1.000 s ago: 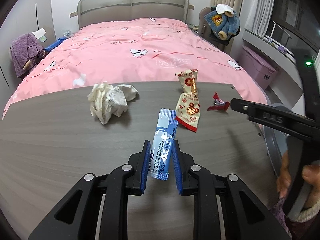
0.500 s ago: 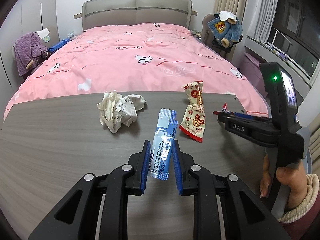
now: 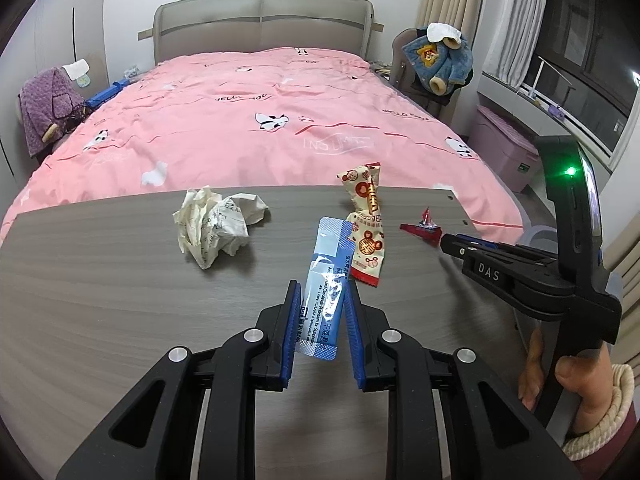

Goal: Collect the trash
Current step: 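Grasp the small red wrapper with the right gripper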

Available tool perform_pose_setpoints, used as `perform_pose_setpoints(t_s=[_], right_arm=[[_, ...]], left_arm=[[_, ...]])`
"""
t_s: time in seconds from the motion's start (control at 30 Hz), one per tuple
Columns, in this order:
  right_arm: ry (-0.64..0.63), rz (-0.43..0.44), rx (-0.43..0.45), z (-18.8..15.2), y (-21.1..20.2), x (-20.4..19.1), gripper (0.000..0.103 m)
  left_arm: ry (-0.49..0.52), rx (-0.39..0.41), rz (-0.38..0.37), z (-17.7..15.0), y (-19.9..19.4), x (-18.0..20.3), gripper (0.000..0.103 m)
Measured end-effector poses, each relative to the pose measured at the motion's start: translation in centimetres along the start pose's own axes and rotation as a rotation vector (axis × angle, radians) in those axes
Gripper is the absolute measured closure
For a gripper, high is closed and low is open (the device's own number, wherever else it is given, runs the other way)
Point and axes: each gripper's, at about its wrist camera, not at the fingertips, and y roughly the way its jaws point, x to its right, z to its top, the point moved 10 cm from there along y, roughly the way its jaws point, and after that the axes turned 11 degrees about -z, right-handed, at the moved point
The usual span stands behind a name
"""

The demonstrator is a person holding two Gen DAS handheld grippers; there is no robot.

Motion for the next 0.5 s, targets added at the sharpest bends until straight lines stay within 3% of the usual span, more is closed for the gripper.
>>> perform_pose_setpoints(t_s=[0.17, 0.27, 0.3, 0.5], right_arm=[[0.01, 0.023, 0.002, 0.8, 0.1, -0.4, 0.083], [0.001, 0.022, 0.014, 1.3, 0.0, -0.7, 0.062], [-0.002, 0.022, 0.015, 1.4, 0.1, -0.8, 0.06], [-0.031, 0.003, -0.01, 1.9, 1.5, -1.5, 0.059]], left_arm=[[0.01, 0.008, 0.01, 0.1, -0.3, 0.0, 0.081], [0.008, 0.012, 0.012, 0.2, -0.3, 0.0, 0.081], [0.008, 0.013, 0.013, 0.2, -0.3, 0.0, 0.081], [0.001, 0.01, 0.014, 0.0, -0.1, -0.1, 0.081]])
